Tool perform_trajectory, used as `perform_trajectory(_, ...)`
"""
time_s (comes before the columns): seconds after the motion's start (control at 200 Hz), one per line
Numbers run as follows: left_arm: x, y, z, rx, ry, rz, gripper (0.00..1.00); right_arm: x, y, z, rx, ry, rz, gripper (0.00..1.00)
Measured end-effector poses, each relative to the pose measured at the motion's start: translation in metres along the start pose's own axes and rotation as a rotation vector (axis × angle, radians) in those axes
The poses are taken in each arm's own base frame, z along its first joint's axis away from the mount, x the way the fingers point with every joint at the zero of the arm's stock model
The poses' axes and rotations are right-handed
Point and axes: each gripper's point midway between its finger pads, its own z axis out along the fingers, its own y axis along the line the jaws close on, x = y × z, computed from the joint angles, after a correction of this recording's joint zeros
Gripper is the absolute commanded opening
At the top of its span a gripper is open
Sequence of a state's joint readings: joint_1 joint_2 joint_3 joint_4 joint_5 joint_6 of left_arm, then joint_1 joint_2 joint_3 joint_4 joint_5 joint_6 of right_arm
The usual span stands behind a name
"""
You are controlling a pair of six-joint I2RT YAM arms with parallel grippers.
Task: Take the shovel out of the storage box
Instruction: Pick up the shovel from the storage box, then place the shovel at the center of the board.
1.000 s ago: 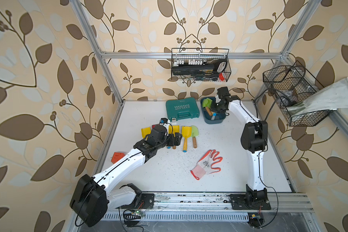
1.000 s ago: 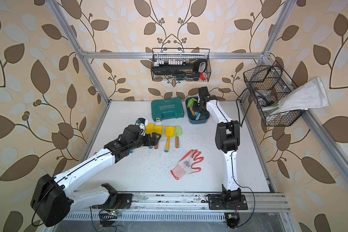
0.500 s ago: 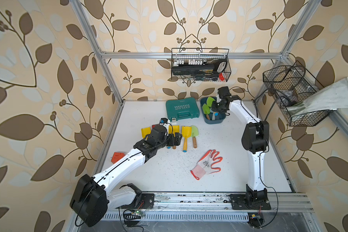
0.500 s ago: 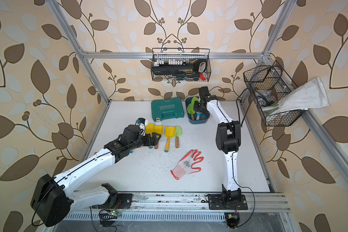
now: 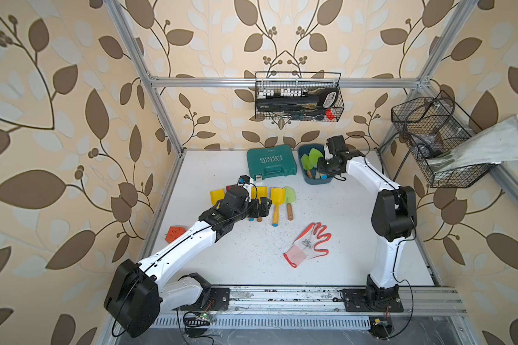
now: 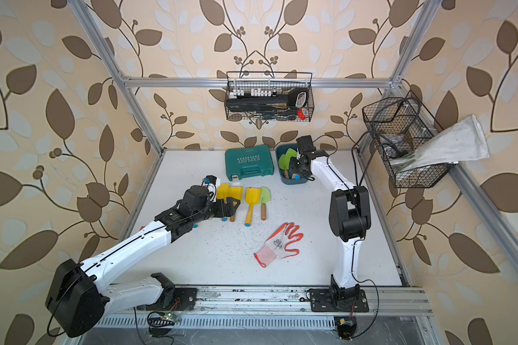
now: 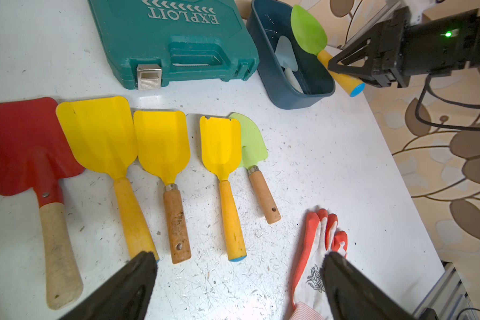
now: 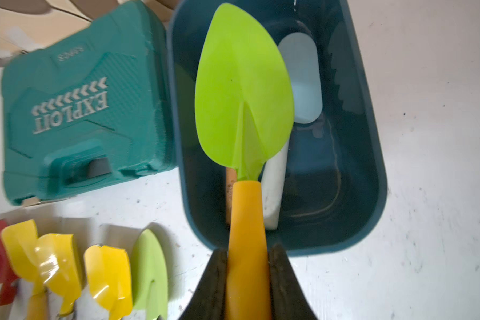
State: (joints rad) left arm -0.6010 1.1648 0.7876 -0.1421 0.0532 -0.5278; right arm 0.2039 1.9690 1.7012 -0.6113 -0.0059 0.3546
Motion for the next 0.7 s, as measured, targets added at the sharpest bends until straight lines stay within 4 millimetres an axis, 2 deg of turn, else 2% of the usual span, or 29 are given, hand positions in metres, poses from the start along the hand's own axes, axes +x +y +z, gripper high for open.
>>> perform_trajectory(0.155, -0.001, -0.009, 0.000, 0.048, 0.002, 0.000, 0.93, 0.009, 0.033, -0.052, -0.063, -0.092, -0.039, 0.05)
perform_trajectory(0.28, -0.004, -0.020, -0.004, 0.106, -0.015, 0.005, 0.92, 0.028, 0.059, -0.095, -0.135, -0.163, -0.074, 0.05)
perform_trajectory(0.45, -0.009, -0.031, -0.016, 0.189, -0.078, 0.024, 0.93, 0.057, 0.071, -0.144, -0.223, -0.257, -0.083, 0.05)
perform_trajectory(0.575, -0.011, -0.037, -0.026, 0.233, -0.122, 0.039, 0.94, 0.077, 0.068, -0.163, -0.272, -0.304, -0.065, 0.05)
perform_trajectory(0.7, -0.019, -0.043, -0.033, 0.266, -0.169, 0.051, 0.93, 0.098, 0.064, -0.166, -0.306, -0.318, -0.050, 0.05)
